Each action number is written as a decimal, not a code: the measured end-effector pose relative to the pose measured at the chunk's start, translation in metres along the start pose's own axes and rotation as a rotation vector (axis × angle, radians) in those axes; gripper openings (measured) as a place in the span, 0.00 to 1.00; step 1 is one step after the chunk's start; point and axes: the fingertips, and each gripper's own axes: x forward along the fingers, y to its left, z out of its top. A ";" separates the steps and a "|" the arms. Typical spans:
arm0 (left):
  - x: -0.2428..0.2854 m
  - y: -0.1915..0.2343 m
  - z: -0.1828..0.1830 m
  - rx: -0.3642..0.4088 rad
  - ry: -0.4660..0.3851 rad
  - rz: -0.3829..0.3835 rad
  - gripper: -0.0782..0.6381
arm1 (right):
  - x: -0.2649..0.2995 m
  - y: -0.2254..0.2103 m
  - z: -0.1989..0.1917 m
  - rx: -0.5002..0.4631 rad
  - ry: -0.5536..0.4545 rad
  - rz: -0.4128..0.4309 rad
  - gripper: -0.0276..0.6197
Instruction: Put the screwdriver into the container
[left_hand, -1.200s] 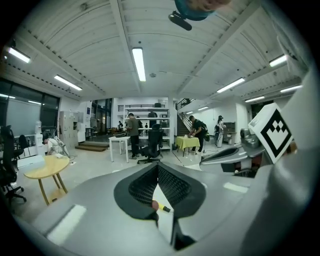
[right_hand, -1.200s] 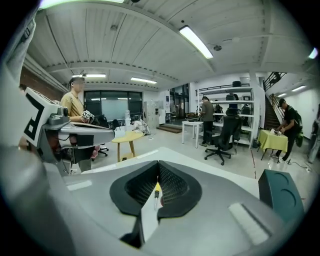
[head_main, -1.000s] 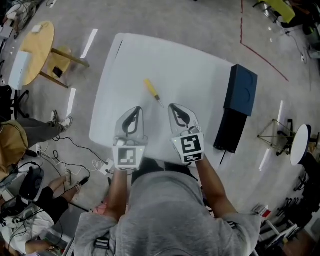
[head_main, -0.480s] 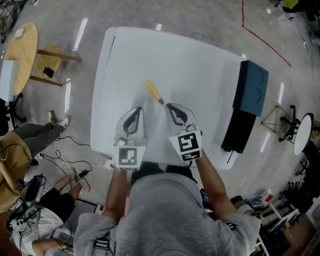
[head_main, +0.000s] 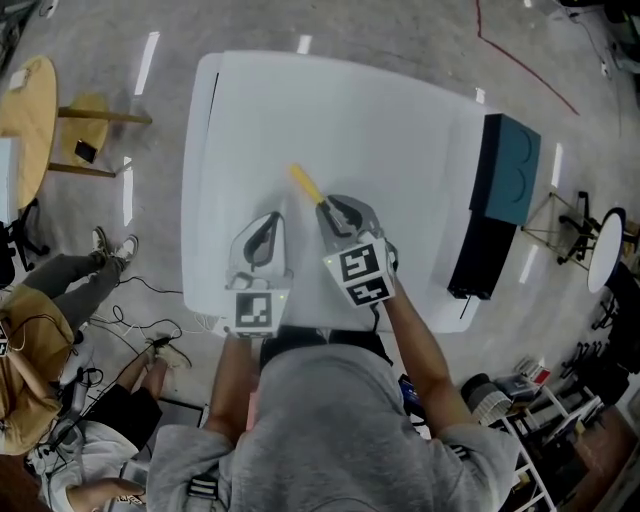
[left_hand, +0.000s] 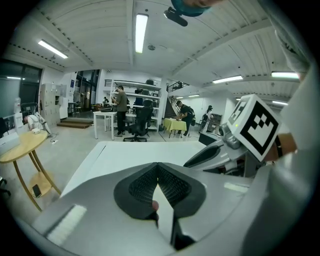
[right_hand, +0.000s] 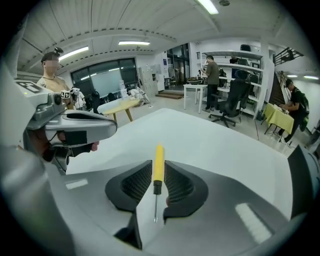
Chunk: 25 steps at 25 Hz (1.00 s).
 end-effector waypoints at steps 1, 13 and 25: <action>0.001 0.002 -0.001 -0.002 0.004 -0.006 0.13 | 0.004 0.000 -0.001 0.002 0.016 0.003 0.18; 0.017 0.025 -0.005 -0.008 0.028 -0.048 0.13 | 0.042 0.001 -0.015 0.062 0.174 0.021 0.23; 0.029 0.037 -0.008 0.007 0.028 -0.092 0.13 | 0.051 -0.001 -0.022 0.079 0.221 -0.023 0.16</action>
